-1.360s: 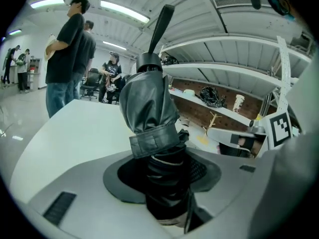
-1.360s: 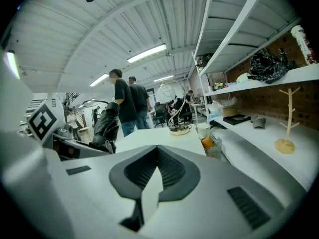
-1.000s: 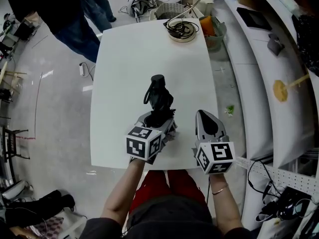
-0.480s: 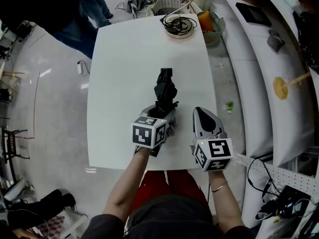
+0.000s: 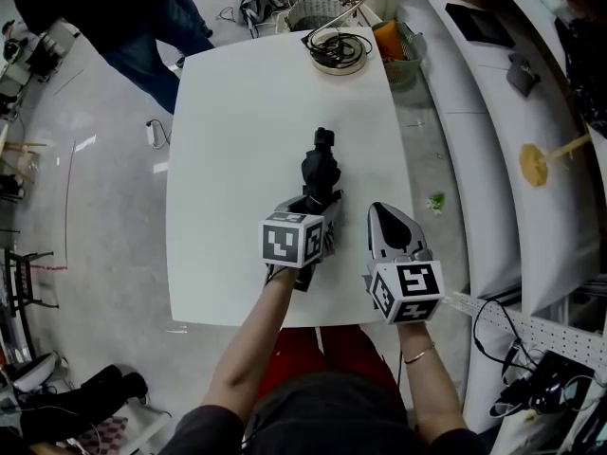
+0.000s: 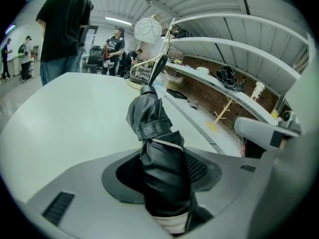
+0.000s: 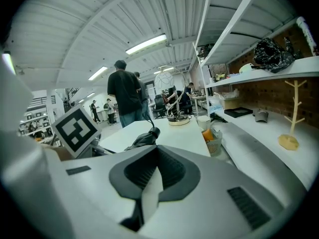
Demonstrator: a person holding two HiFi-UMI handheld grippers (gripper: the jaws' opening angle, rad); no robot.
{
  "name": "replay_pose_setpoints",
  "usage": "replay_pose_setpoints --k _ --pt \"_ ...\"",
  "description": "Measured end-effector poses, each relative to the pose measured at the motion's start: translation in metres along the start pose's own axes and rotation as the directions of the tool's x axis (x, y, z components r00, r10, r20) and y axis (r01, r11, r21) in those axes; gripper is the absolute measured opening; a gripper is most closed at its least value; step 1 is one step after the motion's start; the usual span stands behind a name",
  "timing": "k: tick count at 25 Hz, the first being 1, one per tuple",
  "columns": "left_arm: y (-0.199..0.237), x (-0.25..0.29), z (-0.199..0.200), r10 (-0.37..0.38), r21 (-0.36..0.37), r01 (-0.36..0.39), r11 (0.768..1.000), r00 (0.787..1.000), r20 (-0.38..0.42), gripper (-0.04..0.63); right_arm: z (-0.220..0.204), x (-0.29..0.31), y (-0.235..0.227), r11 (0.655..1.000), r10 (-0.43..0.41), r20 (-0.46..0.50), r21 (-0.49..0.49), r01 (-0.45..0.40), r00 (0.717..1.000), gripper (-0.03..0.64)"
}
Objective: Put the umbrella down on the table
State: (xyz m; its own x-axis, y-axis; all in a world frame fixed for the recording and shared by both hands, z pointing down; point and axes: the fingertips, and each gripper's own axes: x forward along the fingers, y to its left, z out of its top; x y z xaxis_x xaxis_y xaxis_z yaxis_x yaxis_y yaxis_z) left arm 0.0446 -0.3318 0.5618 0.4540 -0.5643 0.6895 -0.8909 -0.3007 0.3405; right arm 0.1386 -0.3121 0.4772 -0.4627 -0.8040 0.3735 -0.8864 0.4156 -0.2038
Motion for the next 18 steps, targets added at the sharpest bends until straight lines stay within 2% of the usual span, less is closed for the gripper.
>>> replay_pose_setpoints --k 13,18 --pt "0.008 0.014 -0.002 0.033 -0.048 -0.034 0.998 0.999 -0.010 0.221 -0.001 0.005 -0.004 1.000 -0.019 -0.004 0.005 0.019 1.000 0.015" --pt "0.009 0.015 -0.001 0.058 -0.042 -0.058 0.997 0.998 -0.012 0.232 0.002 0.002 -0.006 1.000 -0.029 0.002 0.004 0.029 1.000 0.015"
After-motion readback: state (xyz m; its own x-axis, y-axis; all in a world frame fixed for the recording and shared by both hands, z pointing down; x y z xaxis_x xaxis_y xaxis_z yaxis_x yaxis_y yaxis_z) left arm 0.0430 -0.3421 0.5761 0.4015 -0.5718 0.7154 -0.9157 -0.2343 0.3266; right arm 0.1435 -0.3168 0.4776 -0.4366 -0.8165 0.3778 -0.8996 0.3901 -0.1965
